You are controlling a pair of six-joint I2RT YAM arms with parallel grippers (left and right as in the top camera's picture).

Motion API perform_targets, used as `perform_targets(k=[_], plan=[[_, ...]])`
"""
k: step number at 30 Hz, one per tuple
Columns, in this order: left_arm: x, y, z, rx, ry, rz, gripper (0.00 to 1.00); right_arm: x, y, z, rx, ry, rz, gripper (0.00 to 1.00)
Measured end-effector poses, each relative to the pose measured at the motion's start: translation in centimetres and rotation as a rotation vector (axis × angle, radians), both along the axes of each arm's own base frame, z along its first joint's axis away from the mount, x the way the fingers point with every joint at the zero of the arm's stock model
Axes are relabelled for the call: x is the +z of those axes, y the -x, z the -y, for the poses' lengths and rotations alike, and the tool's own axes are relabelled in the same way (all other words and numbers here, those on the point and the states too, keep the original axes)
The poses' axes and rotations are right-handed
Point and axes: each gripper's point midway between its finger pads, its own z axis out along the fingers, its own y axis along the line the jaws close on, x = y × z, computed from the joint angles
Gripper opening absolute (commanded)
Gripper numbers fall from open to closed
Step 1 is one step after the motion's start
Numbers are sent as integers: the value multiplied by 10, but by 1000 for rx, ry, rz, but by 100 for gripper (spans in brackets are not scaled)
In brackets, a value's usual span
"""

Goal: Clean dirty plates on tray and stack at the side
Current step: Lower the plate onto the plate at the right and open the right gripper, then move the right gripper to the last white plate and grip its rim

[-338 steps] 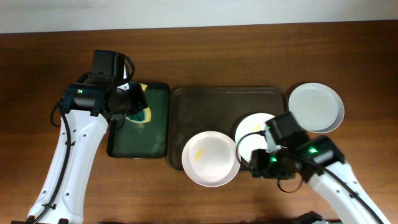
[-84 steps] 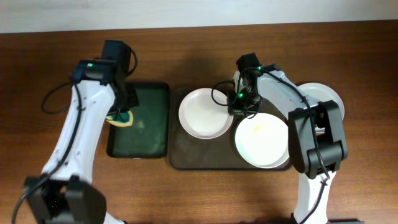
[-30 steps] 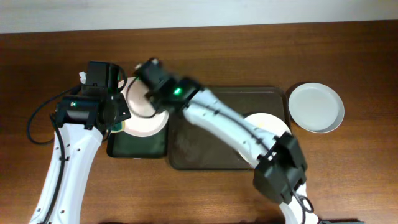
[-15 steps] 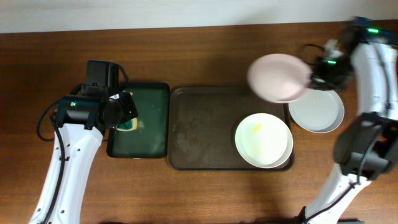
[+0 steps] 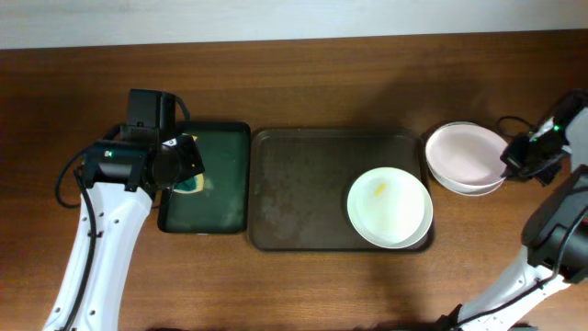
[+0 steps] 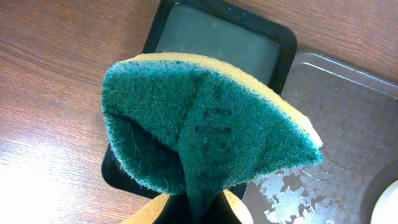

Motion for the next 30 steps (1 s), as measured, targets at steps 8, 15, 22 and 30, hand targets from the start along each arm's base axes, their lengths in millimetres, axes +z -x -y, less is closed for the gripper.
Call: perform_targets(k=[8,15,22,30], plan=[[0,0,0,0,0,0,0,3,11,-14,15,-43,-53,38],[0,0,0,-7,-3,1,0,113,52,-44,23,-44,-20,10],[0,0,0,-8,-3,0,0,111,117,-129,195,-69,-75,19],[-1,0,0,-8,-4,-1,0,48,140,-174,255,-76,-79,25]])
